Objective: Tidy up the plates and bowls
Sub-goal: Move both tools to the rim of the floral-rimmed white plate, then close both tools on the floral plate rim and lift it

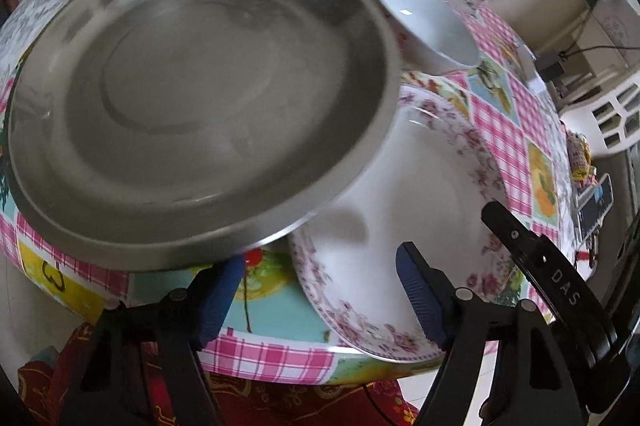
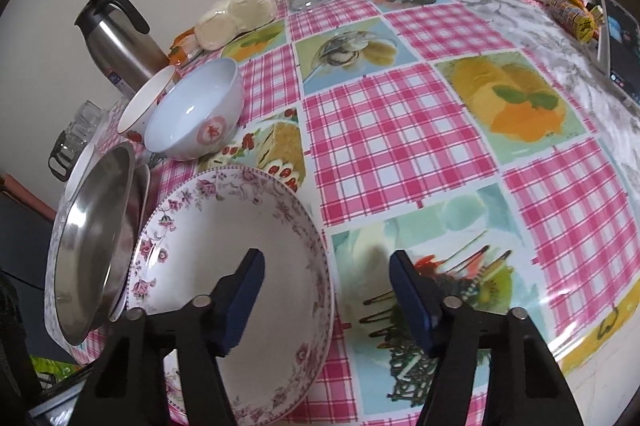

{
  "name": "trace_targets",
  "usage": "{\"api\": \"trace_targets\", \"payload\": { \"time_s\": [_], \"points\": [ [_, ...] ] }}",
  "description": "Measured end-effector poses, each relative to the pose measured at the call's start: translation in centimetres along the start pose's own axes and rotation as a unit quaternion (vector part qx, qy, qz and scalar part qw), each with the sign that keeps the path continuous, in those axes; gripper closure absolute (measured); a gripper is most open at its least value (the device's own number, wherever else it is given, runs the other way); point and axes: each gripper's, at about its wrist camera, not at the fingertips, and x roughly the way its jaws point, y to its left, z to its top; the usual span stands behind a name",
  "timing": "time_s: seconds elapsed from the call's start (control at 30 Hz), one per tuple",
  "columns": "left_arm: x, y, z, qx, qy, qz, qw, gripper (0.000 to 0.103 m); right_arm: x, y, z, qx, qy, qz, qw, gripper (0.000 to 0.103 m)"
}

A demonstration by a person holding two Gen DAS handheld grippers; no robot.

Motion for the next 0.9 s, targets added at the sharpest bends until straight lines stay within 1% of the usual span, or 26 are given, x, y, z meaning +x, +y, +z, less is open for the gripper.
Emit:
{"api": "trace_targets", "payload": {
  "time_s": [0.03, 0.13, 0.2, 0.23, 0.27, 0.3, 0.37, 0.43, 0.57, 0.67, 0.7, 0.77, 0.83, 0.9],
  "points": [
    [0.0, 0.2, 0.0, -0.003, -0.002, 0.0, 1.0, 0.025, 0.2, 0.0, 0.0, 0.001, 0.003, 0.002, 1.0, 0.041],
    [-0.2, 0.6, 0.3, -0.01, -0.007, -0.006, 0.9999, 0.027, 0.7, 0.0, -0.1, 0.005, 0.008, 0.009, 1.0, 0.051],
    [-0.2, 0.8, 0.4, -0.013, -0.01, -0.006, 0.9998, 0.029, 0.8, 0.1, -0.1, 0.004, 0.007, 0.012, 1.0, 0.064],
    [-0.2, 0.8, 0.5, -0.012, -0.011, -0.006, 0.9998, 0.031, 0.8, 0.1, -0.1, 0.005, 0.007, 0.012, 1.0, 0.068],
    [-0.1, 0.8, 0.5, -0.011, -0.011, -0.007, 0.9998, 0.033, 0.8, 0.0, -0.1, 0.006, 0.006, 0.012, 1.0, 0.074],
    [-0.1, 0.7, 0.6, -0.01, -0.011, -0.009, 0.9998, 0.034, 0.8, -0.1, -0.1, 0.008, 0.005, 0.011, 1.0, 0.083],
    [-0.1, 0.7, 0.5, -0.008, -0.012, -0.009, 0.9999, 0.038, 0.7, -0.4, -0.1, 0.015, 0.002, 0.018, 1.0, 0.087],
    [-0.2, 0.4, 0.4, -0.004, -0.013, -0.009, 0.9999, 0.039, 0.5, -0.9, 0.1, 0.02, 0.001, 0.019, 1.0, 0.087],
    [-0.1, -0.1, 0.2, 0.004, -0.013, -0.012, 0.9998, 0.042, -0.2, -1.6, 0.1, 0.021, -0.002, -0.012, 1.0, 0.087],
    [0.2, -0.9, 0.1, 0.014, -0.013, -0.014, 0.9997, 0.048, -0.5, -2.8, 0.1, 0.035, 0.002, -0.016, 0.999, 0.087],
    [0.3, -1.3, 0.1, 0.019, -0.012, -0.016, 0.9996, 0.048, -0.6, -3.0, 0.1, 0.038, 0.002, -0.017, 0.999, 0.087],
    [0.5, -1.7, 0.1, 0.023, -0.009, -0.027, 0.9993, 0.05, -0.7, -3.7, 0.1, 0.047, 0.002, -0.019, 0.999, 0.087],
    [0.8, -2.3, 0.1, 0.027, -0.005, -0.048, 0.9985, 0.05, -0.9, -4.2, 0.0, 0.054, 0.002, -0.021, 0.998, 0.087],
    [1.1, -2.7, 0.2, 0.028, -0.006, -0.059, 0.9979, 0.05, -0.9, -4.5, 0.0, 0.06, 0.0, -0.022, 0.998, 0.087]
  ]
}}
